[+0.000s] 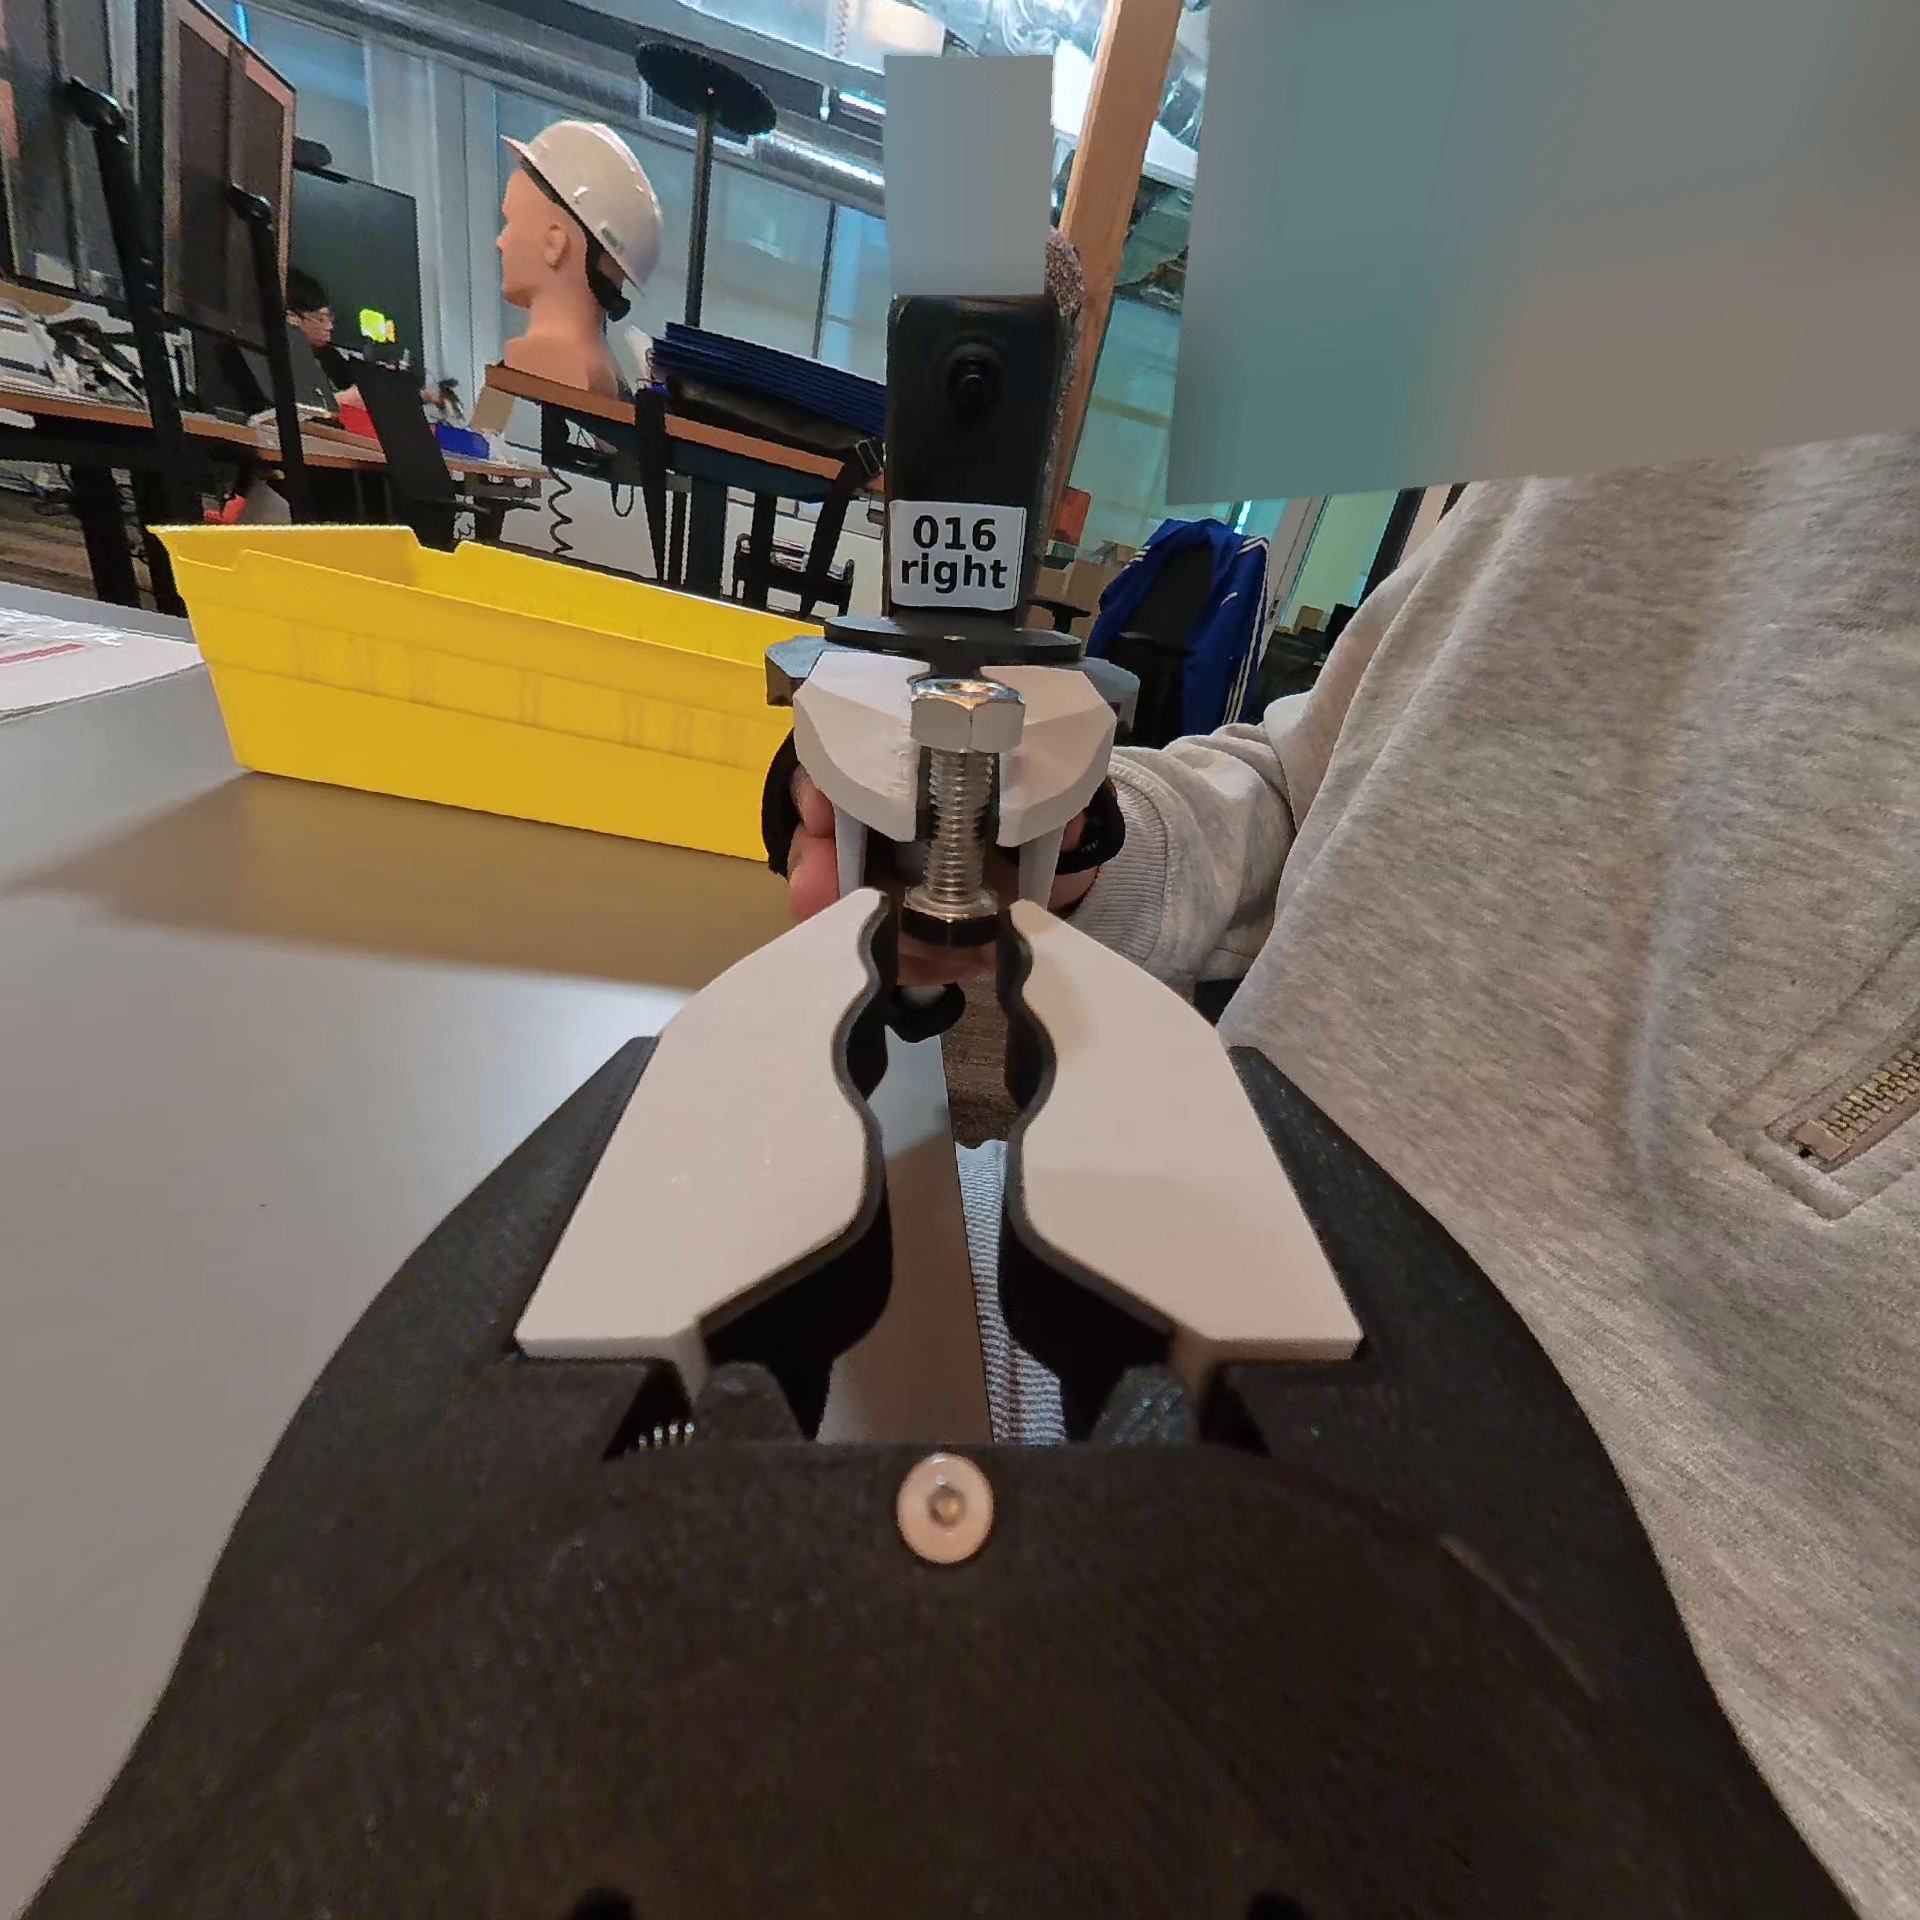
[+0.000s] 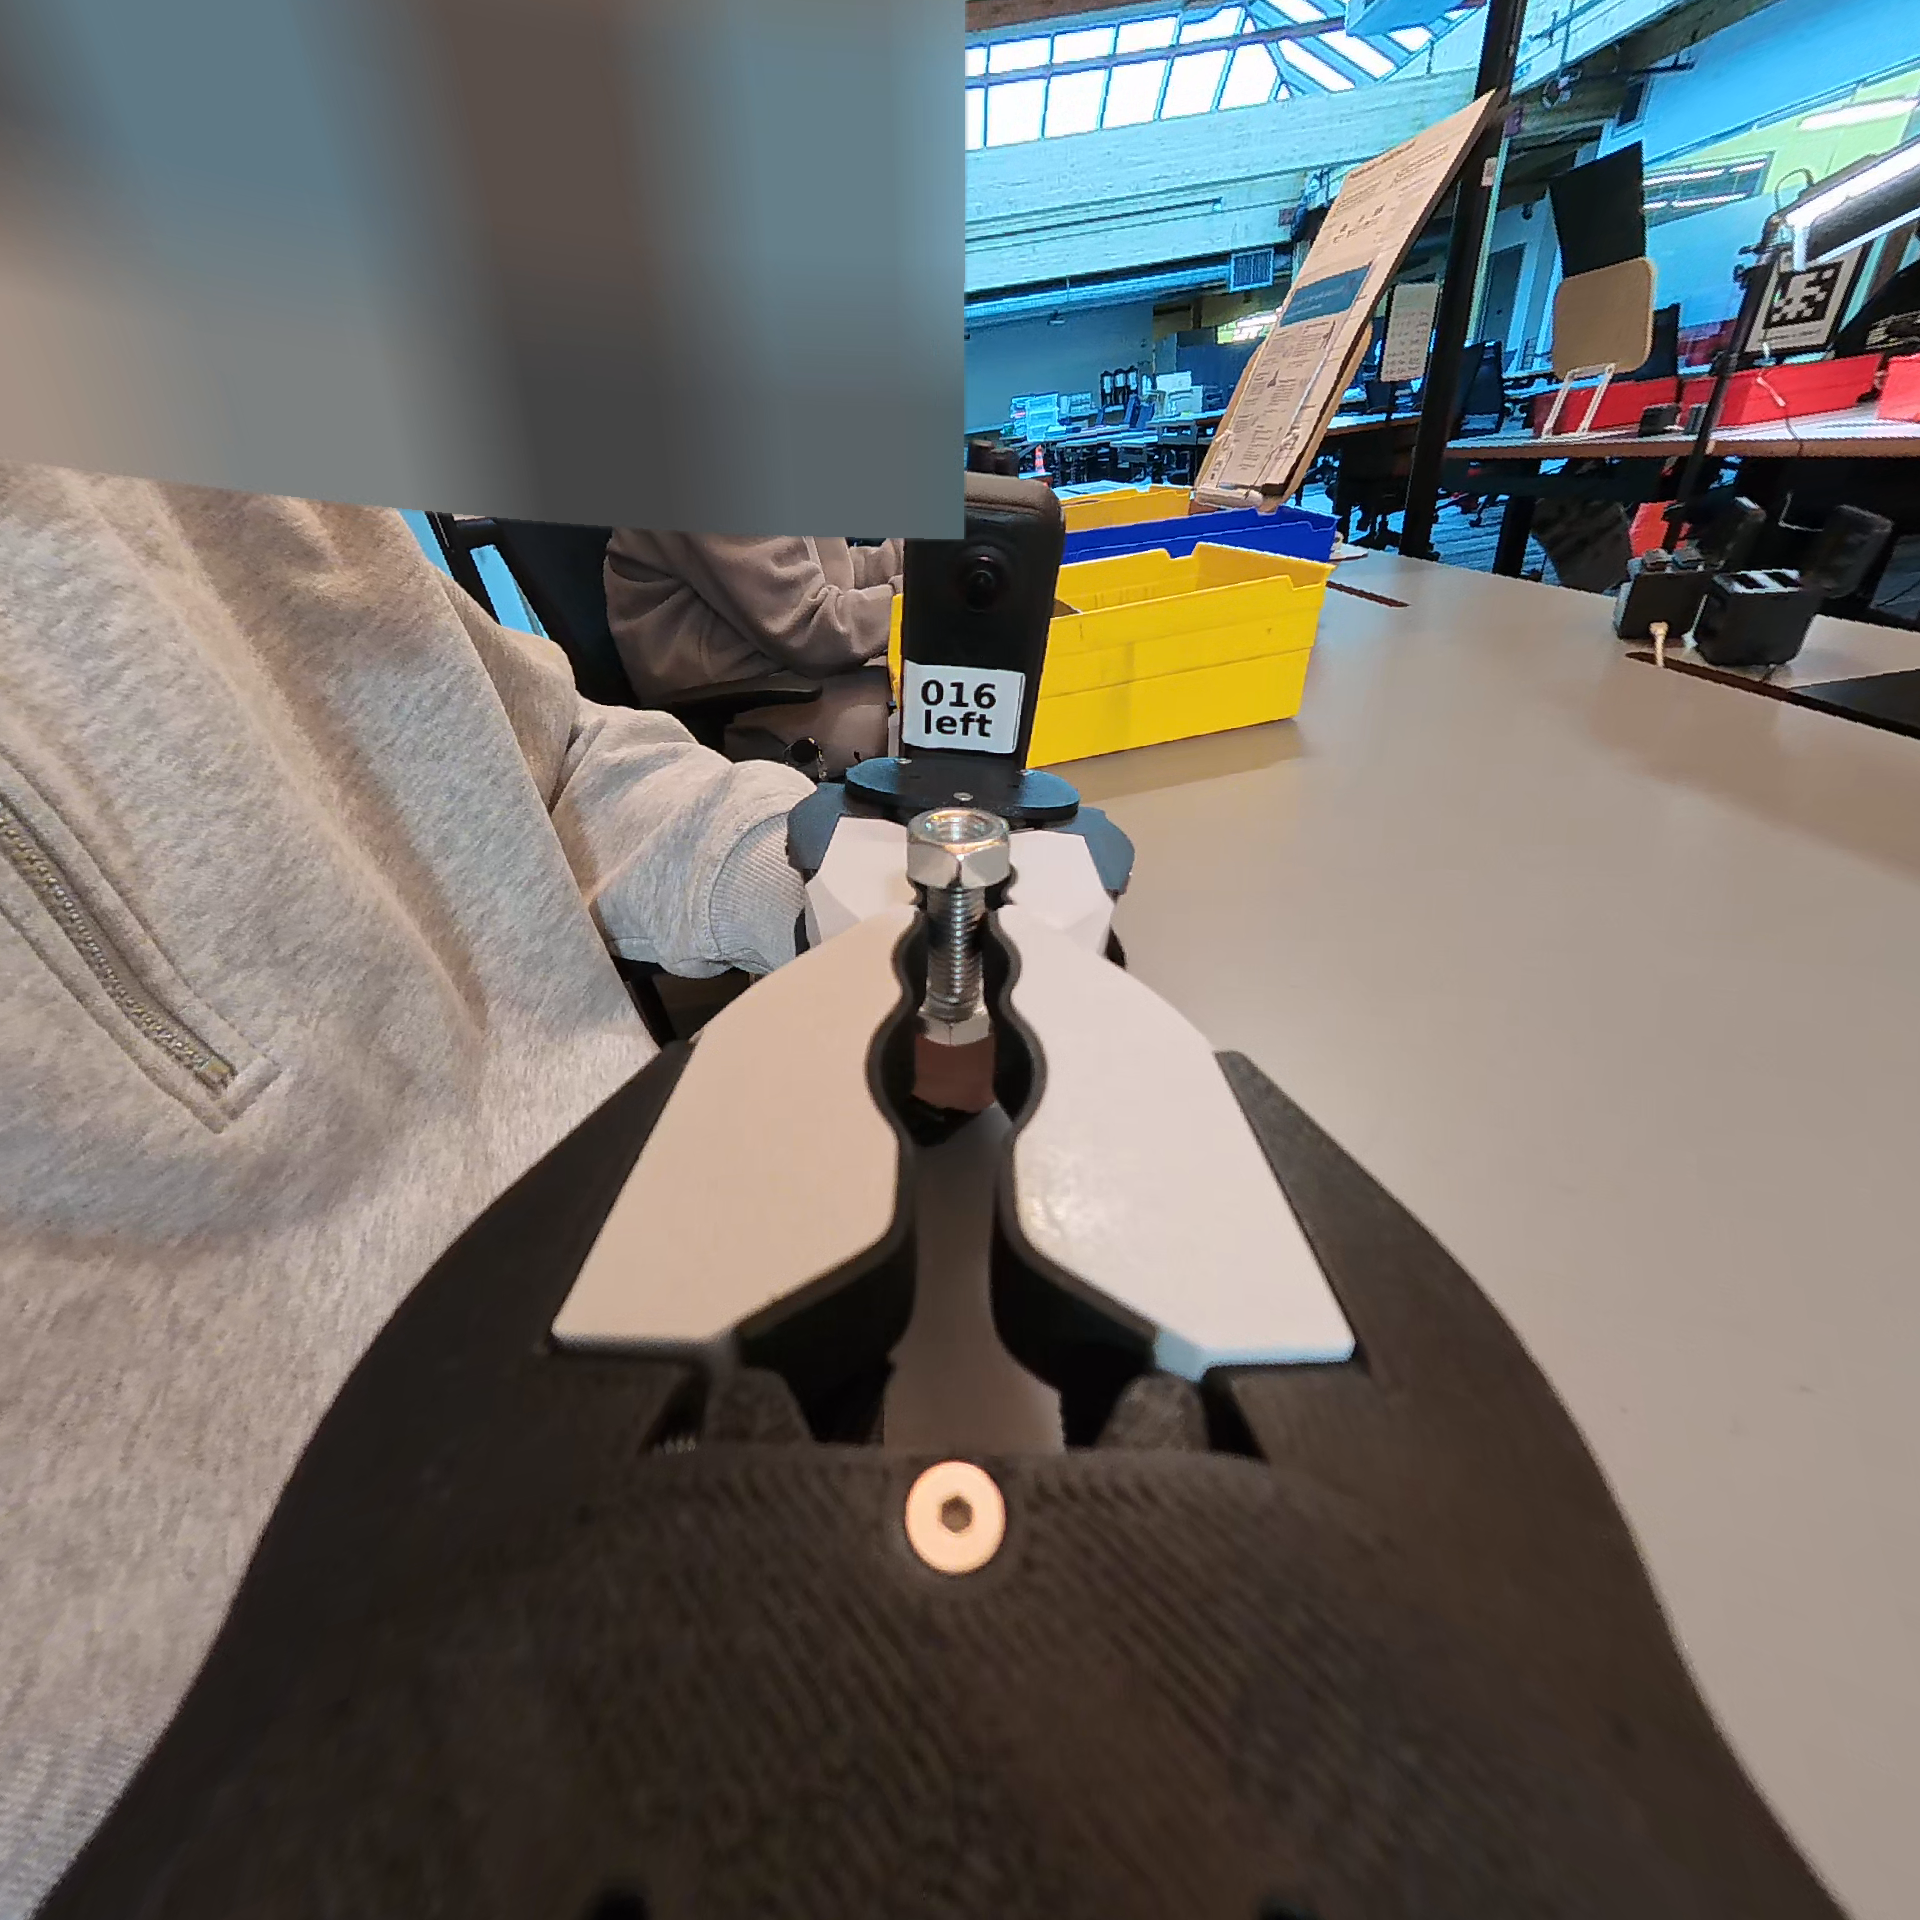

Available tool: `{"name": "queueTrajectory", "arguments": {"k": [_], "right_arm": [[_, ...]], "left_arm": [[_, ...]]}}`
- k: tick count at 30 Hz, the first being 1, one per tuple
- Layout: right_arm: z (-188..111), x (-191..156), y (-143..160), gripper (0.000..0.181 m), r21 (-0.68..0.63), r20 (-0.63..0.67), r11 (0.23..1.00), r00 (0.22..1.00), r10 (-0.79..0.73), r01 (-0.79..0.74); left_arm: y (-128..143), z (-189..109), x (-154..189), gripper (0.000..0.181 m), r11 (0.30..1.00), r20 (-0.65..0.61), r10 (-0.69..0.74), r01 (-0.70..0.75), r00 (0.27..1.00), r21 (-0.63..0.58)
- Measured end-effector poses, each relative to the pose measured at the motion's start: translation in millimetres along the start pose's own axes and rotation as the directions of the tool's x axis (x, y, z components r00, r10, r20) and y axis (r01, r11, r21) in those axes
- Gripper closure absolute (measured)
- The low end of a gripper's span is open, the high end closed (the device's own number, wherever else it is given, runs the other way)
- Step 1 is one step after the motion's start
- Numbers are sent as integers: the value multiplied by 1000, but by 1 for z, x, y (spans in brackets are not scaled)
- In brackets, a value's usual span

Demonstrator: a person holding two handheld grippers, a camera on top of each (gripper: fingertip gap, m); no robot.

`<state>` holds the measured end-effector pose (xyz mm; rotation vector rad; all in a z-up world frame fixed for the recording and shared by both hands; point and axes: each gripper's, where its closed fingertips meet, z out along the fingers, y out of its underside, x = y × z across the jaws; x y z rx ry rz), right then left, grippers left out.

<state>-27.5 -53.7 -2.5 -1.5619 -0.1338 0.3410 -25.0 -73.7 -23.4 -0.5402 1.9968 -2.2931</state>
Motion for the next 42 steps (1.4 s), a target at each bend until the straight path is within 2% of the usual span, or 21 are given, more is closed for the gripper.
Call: {"name": "queueTrajectory", "arguments": {"k": [12, 25, 35, 42], "right_arm": [[0, 4, -1, 171, 12, -26, 1000, 1000, -7, 8], [-4, 15, -5, 155, 52, -70, 998, 997, 31, -28], [-6, 10, -19, 137, 116, -100, 992, 994, -34, 46], [-5, 0, -19, 143, 105, -73, 992, 995, -65, 73]], "left_arm": [[0, 0, -3, 164, 1000, 16, 8, -8, 1000, 0], [-7, -9, -20, 164, 999, 122, 34, -39, 992, 33], [-4, -7, -19, 164, 998, 125, 60, -62, 990, 12], [-3, -6, -21, 164, 998, 139, 63, -66, 988, 13]]}}
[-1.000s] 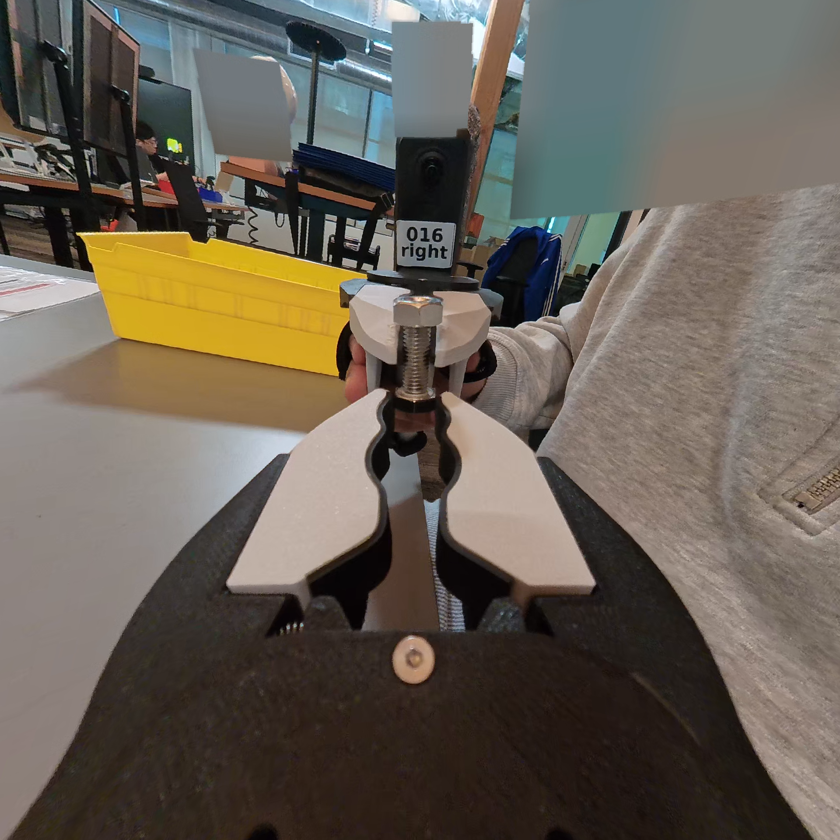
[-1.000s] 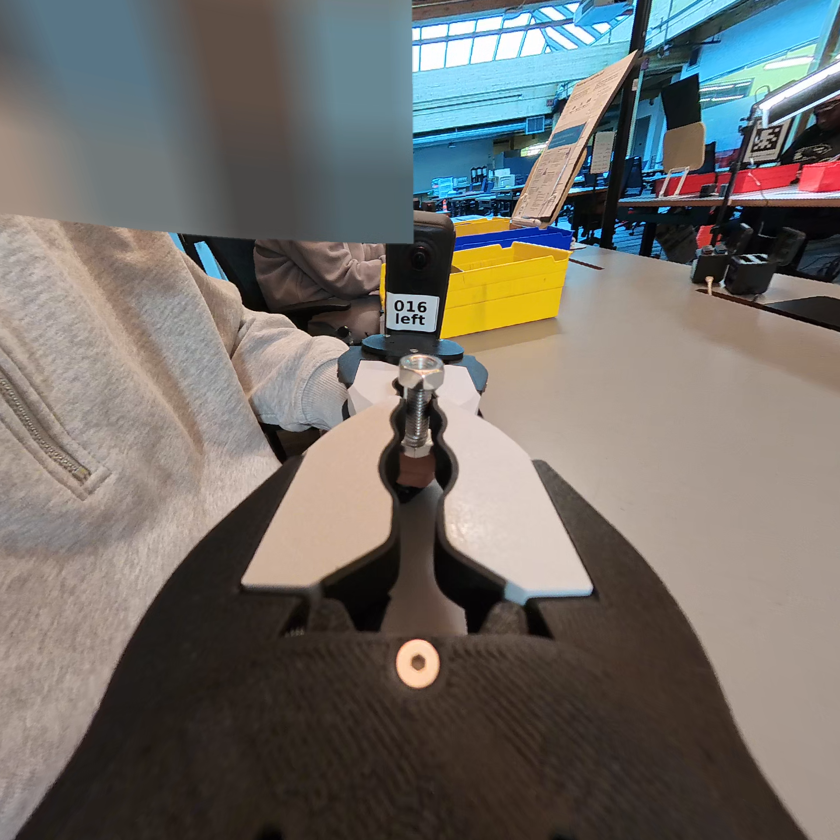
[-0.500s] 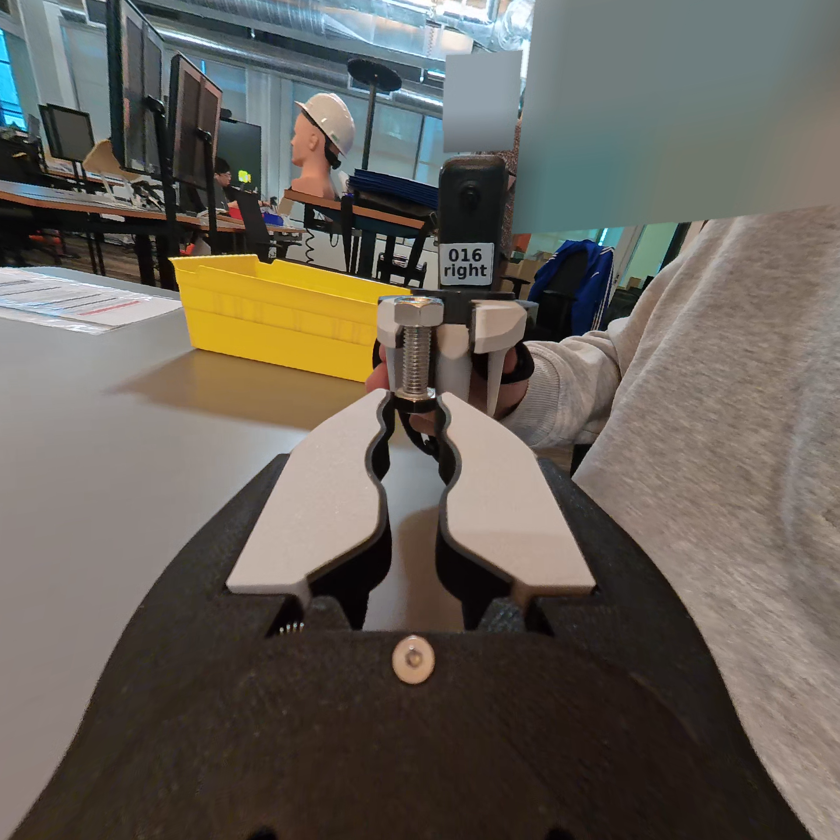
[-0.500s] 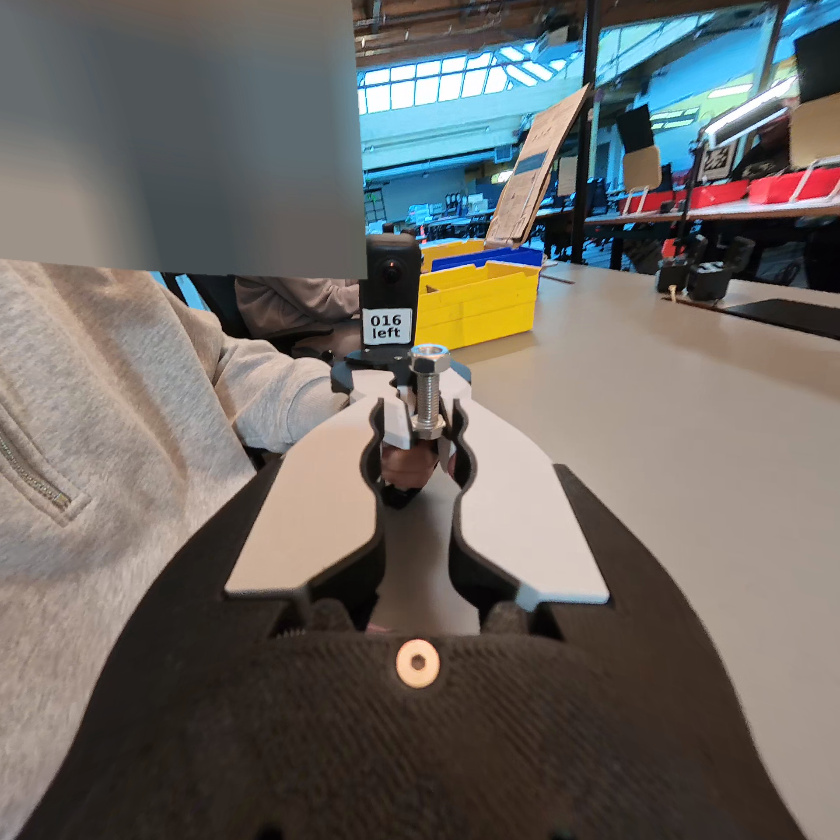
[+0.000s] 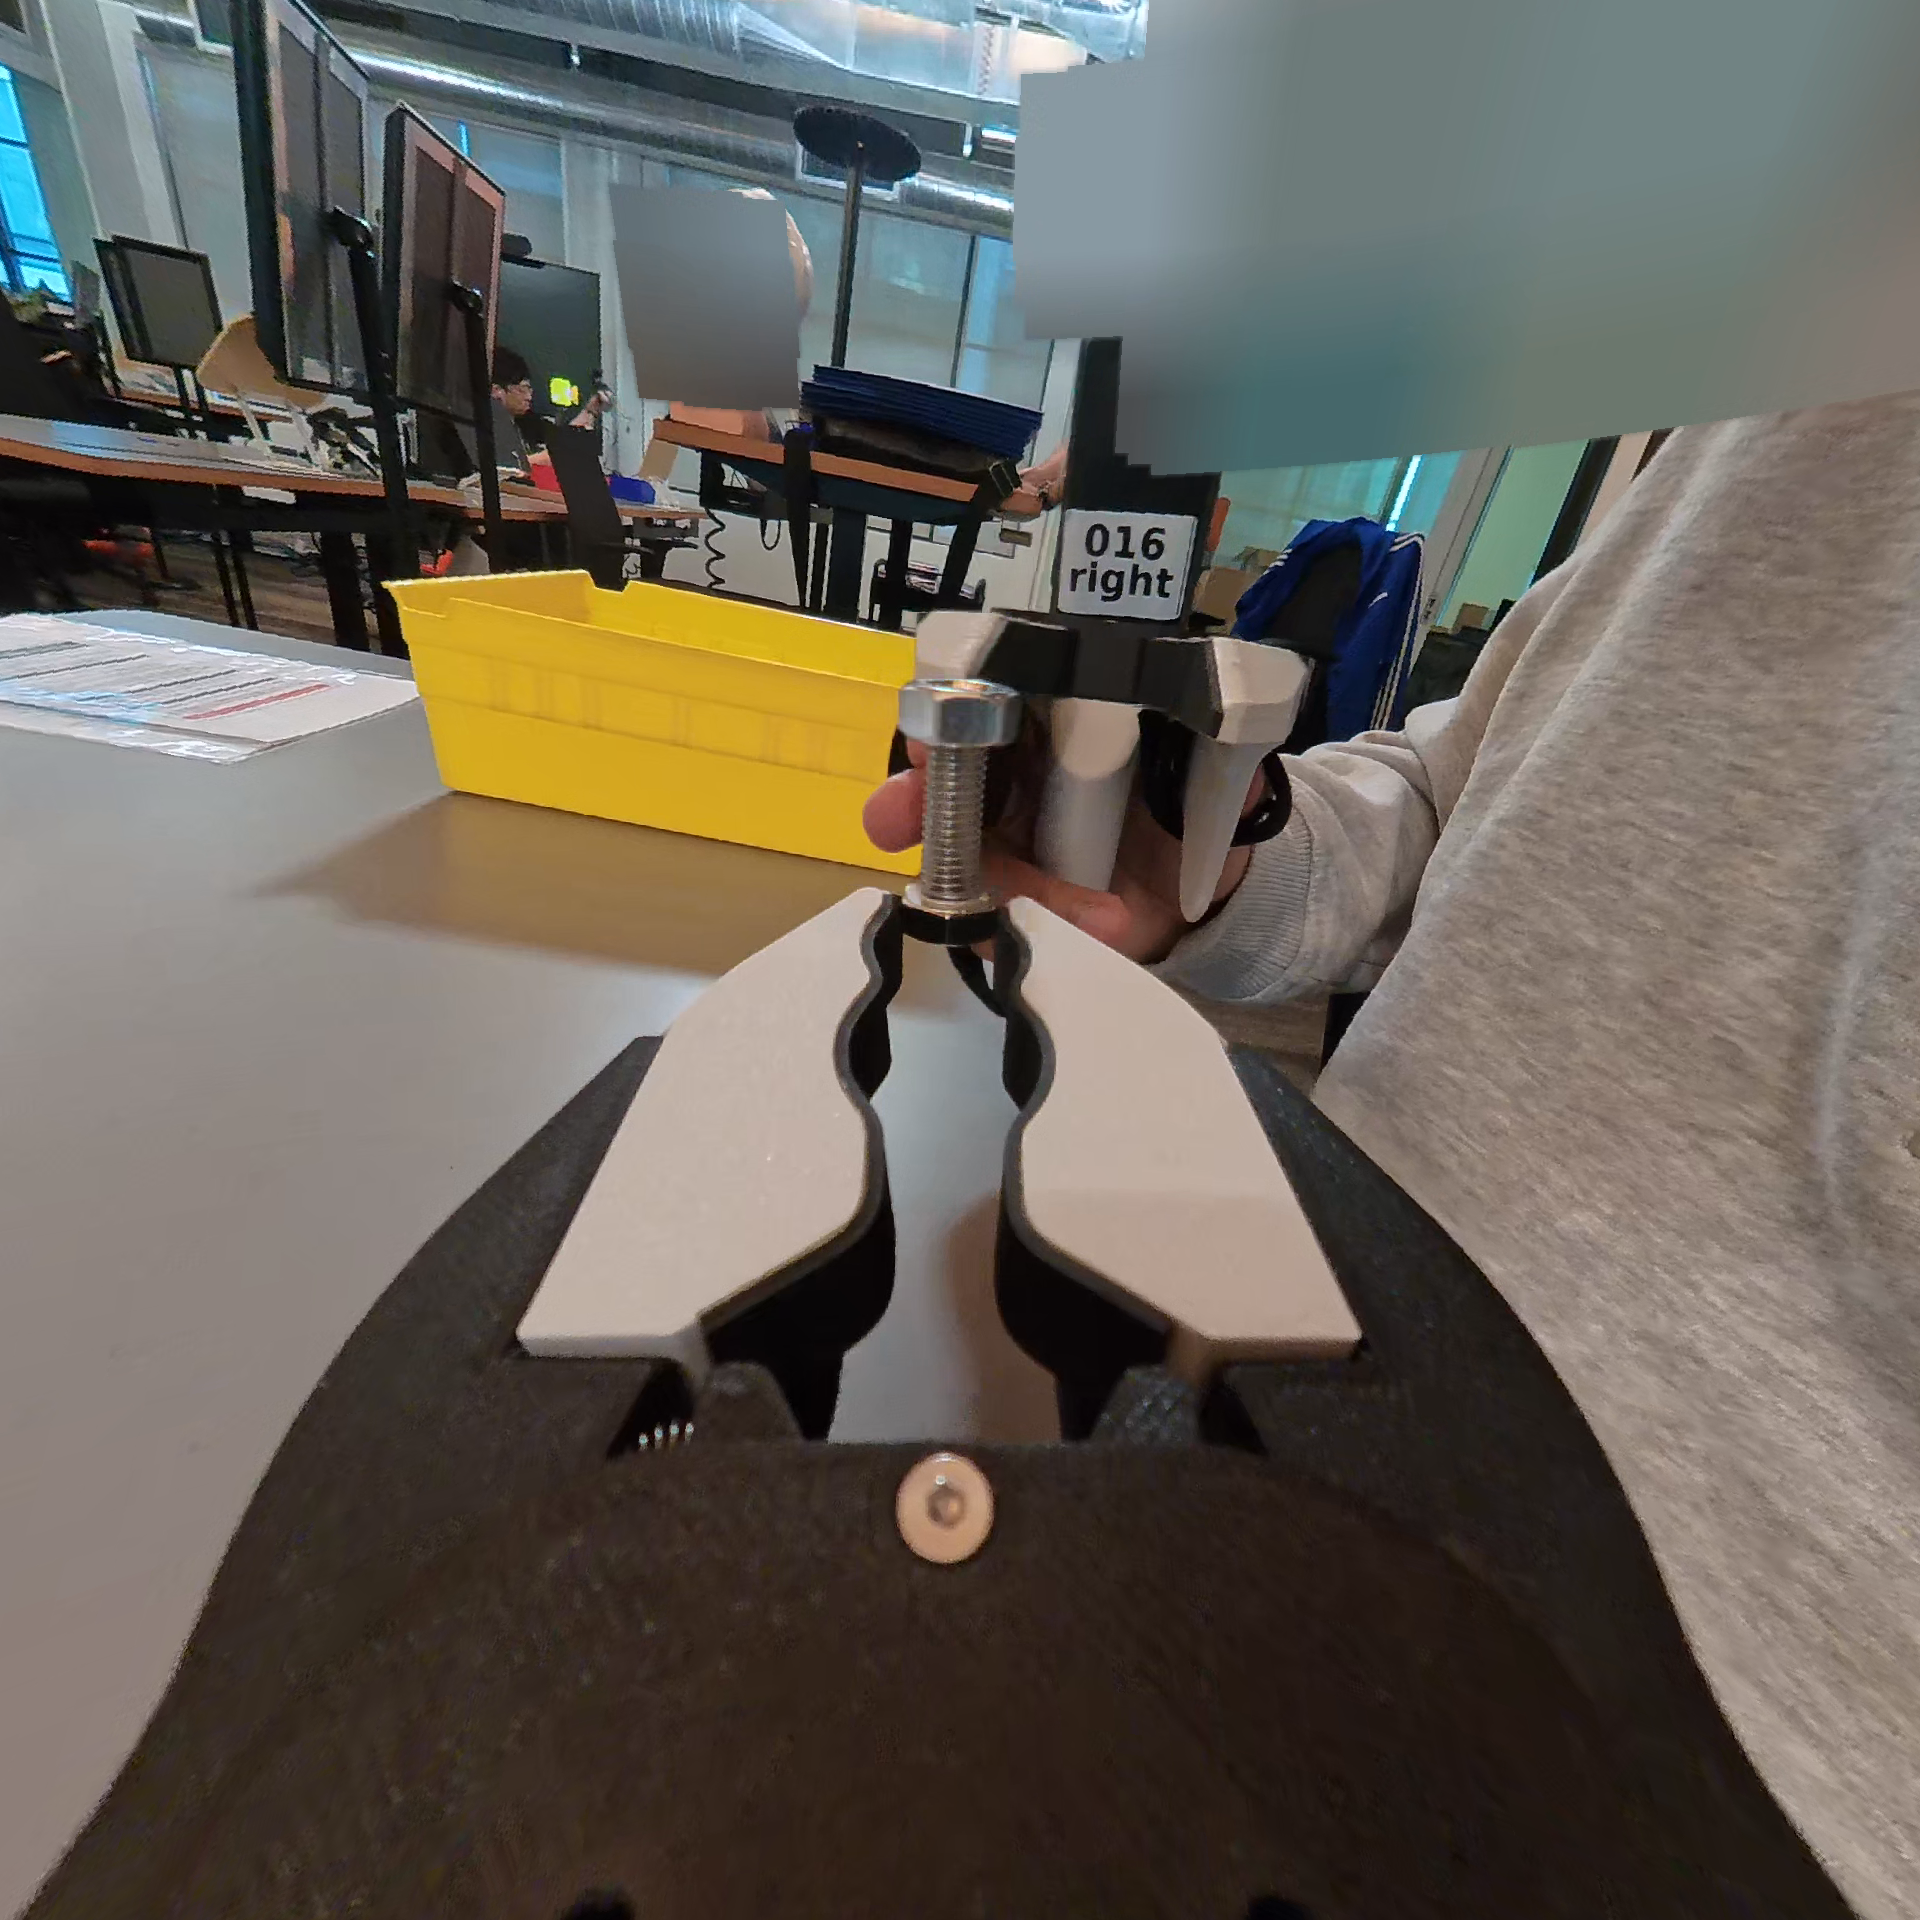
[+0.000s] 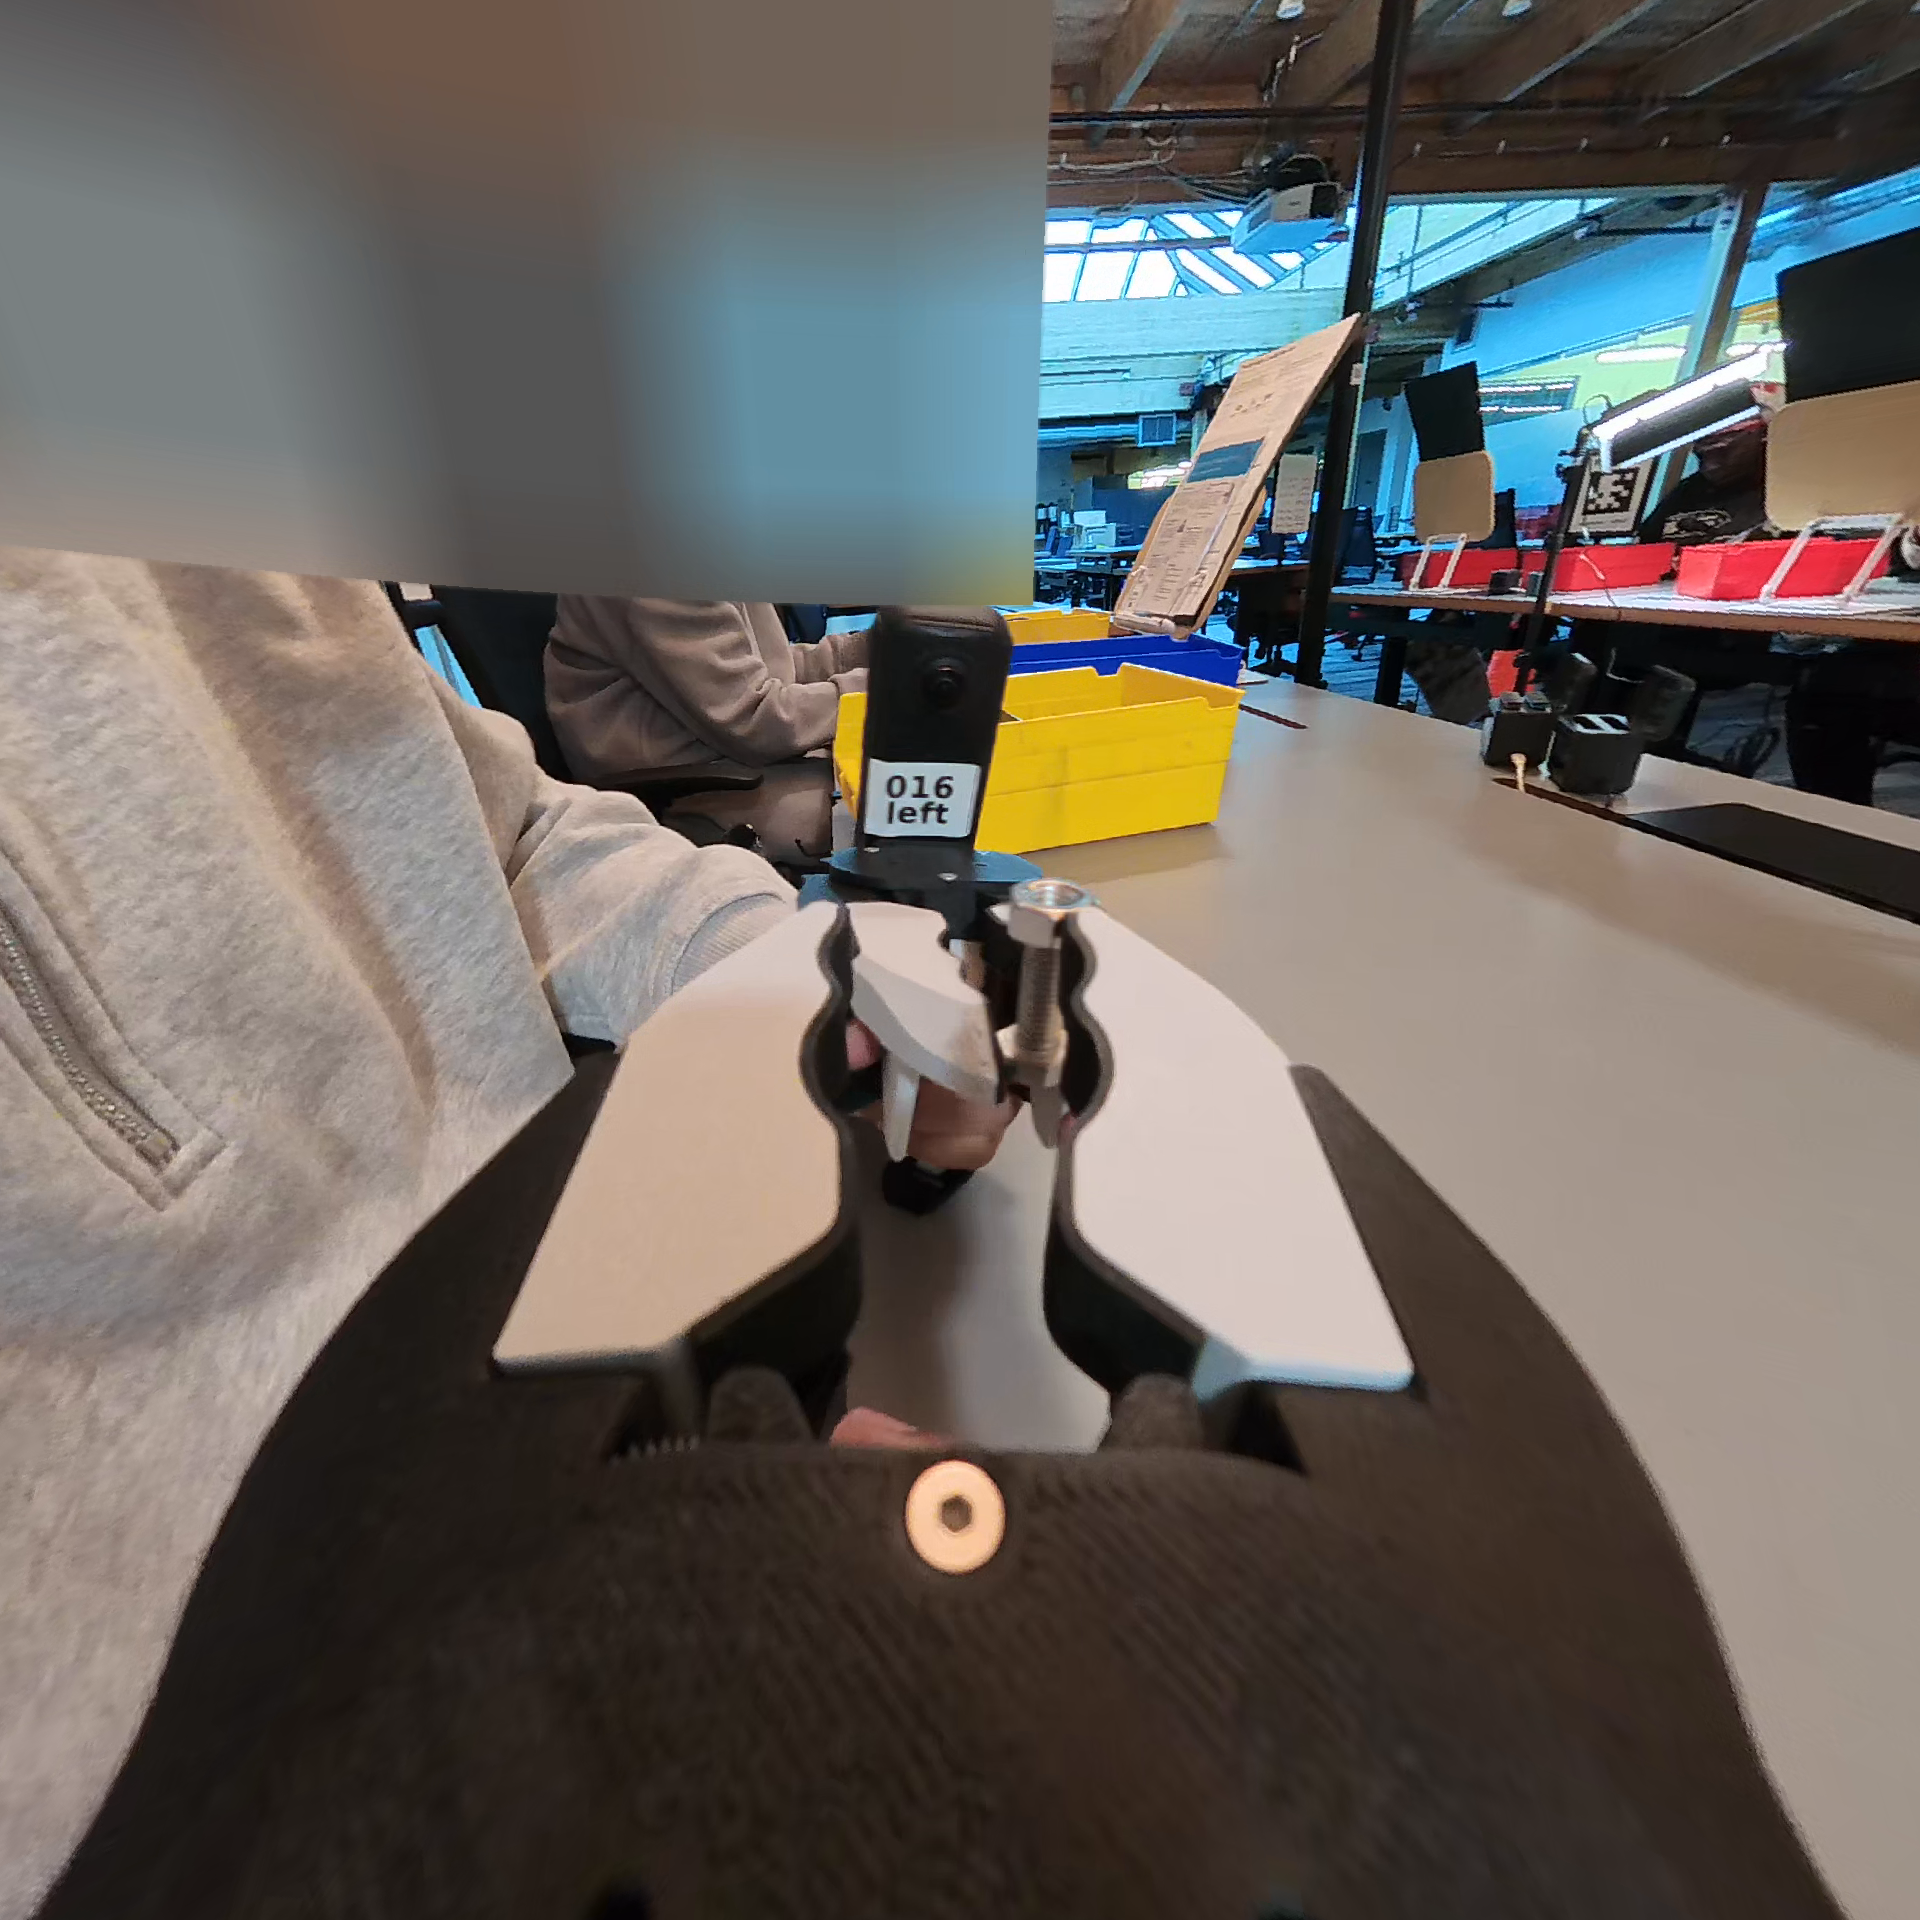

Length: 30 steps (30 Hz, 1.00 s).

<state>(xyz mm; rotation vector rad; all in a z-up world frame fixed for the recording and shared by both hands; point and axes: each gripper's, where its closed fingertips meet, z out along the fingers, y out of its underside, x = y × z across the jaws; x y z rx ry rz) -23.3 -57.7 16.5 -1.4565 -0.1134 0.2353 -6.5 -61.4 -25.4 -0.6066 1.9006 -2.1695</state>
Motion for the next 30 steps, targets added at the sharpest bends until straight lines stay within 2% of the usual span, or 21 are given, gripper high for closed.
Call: {"name": "queueTrajectory", "arguments": {"k": [4, 10, 17, 24, 30], "right_arm": [[-2, 2, -2, 146, 5, -21, 1000, 1000, -6, 6], [-2, 3, -1, 135, 7, -48, 1000, 999, 4, -4], [-5, 0, 0, 149, -11, -49, 1000, 999, -20, 20], [-9, 8, 0, 134, 2, -93, 1000, 996, 3, -3], [-8, 4, 3, 144, -8, -62, 1000, 998, 10, -11]], "left_arm": [[-2, 0, -2, 164, 1000, 7, 2, -2, 1000, 5], [0, 4, 1, 164, 1000, -11, 11, -11, 1000, -4], [-2, 5, -3, 164, 1000, -8, 0, 0, 1000, 4], [3, 10, 0, 164, 1000, -34, 8, -8, 999, -18], [1, 9, -4, 164, 1000, -19, -3, 3, 1000, -10]]}}
